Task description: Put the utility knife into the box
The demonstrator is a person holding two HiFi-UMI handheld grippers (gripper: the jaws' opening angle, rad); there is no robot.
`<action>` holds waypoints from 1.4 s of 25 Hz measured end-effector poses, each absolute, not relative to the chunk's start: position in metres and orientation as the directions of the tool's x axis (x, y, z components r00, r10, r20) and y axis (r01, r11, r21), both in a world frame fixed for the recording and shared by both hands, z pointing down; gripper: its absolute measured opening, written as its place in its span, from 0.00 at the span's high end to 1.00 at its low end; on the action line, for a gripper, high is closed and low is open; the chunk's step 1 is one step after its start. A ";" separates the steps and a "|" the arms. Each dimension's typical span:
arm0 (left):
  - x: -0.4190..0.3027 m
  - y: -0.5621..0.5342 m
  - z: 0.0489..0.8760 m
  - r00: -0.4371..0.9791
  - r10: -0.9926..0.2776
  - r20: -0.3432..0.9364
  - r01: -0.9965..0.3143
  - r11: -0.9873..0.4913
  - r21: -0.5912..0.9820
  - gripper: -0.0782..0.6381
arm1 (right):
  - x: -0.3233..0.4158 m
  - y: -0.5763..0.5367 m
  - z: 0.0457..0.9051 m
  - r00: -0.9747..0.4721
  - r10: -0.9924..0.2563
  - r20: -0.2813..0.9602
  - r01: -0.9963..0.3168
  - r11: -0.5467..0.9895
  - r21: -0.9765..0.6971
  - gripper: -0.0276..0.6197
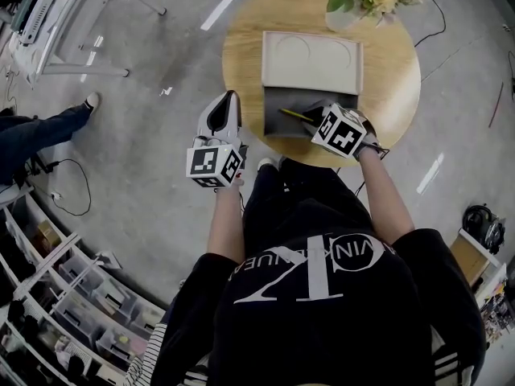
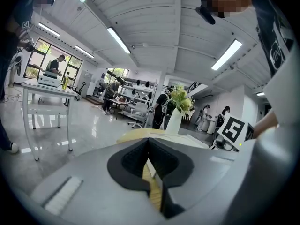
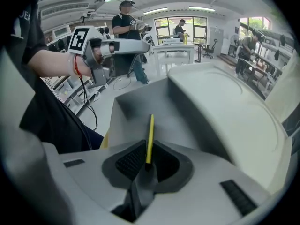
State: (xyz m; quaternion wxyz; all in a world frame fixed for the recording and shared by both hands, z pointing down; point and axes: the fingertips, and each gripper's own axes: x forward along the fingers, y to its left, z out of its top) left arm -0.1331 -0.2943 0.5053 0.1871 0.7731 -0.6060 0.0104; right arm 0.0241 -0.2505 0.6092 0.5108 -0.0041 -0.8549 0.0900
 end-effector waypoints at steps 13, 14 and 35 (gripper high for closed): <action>-0.133 -0.287 0.509 0.264 -0.930 0.255 -0.938 -0.185 0.294 0.88 | 0.029 -0.262 0.608 -0.494 0.050 0.868 -0.134 0.982 -0.133 0.87; -0.133 -0.286 0.508 0.266 -0.930 0.255 -0.937 -0.187 0.295 0.88 | 0.029 -0.264 0.606 -0.499 0.042 0.866 -0.143 0.981 -0.130 0.87; -0.115 -0.284 0.479 0.373 -0.907 0.193 -0.908 -0.314 0.277 0.88 | 0.048 -0.274 0.538 -0.635 -0.260 0.728 -0.443 0.894 -0.067 0.92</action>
